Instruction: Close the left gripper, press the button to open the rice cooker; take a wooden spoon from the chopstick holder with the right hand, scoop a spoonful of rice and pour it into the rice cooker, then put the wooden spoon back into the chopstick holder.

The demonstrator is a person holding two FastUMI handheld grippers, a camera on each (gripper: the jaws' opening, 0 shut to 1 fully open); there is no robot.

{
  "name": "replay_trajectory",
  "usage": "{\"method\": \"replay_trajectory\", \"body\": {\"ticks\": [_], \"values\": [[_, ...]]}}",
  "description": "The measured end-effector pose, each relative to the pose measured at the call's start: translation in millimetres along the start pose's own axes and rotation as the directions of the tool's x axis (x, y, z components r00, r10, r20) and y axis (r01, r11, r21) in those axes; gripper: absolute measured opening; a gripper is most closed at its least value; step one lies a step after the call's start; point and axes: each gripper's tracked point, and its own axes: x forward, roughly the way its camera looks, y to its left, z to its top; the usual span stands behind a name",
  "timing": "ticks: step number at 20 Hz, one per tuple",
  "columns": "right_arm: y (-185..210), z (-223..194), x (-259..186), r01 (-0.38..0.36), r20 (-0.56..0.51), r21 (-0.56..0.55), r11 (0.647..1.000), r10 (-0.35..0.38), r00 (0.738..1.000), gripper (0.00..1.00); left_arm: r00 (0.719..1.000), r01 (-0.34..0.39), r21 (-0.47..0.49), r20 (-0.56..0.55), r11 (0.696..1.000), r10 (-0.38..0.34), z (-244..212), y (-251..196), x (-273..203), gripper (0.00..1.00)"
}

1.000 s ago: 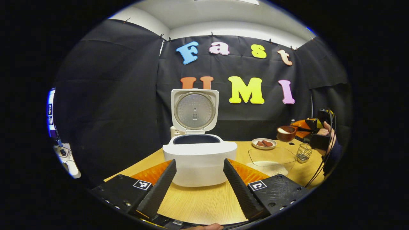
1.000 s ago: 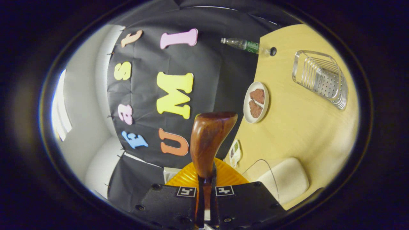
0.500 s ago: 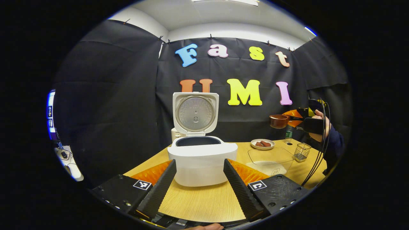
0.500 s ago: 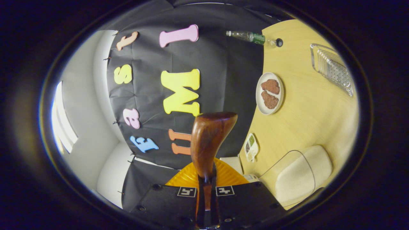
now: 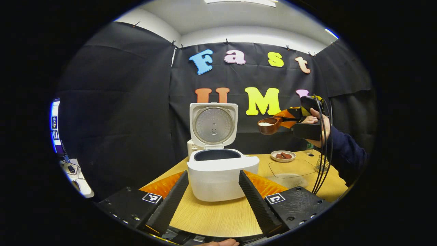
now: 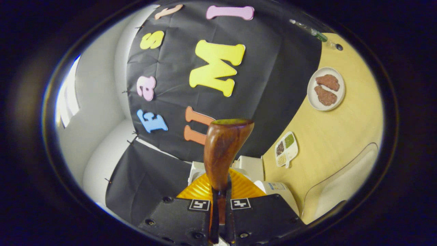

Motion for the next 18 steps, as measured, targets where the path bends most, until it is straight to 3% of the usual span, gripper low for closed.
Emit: {"method": "replay_trajectory", "body": {"ticks": [5,11,13,16,18], "values": [[17,-42,49,0.003,-0.030,-0.209,0.978,-0.009,1.000,0.08,1.000,-0.026,-0.016,-0.009,1.000,0.026,0,18,-2,0.94],[11,-73,88,0.050,-0.020,-0.470,0.881,-0.068,0.998,0.09,1.000,-0.026,-0.067,-0.013,0.997,0.025,2,26,-4,0.94],[17,-81,96,0.048,-0.010,-0.575,0.816,-0.066,0.998,0.09,1.000,-0.026,-0.066,-0.013,0.997,0.025,1,27,-4,0.94],[24,-91,98,0.051,0.018,-0.747,0.663,-0.056,0.998,0.09,1.000,-0.028,-0.055,-0.015,0.998,0.027,0,27,-3,0.94],[35,-112,98,0.020,-0.005,-0.813,0.582,-0.040,0.999,0.09,1.000,-0.022,-0.067,-0.024,0.998,0.020,-5,25,-2,0.94]]}}
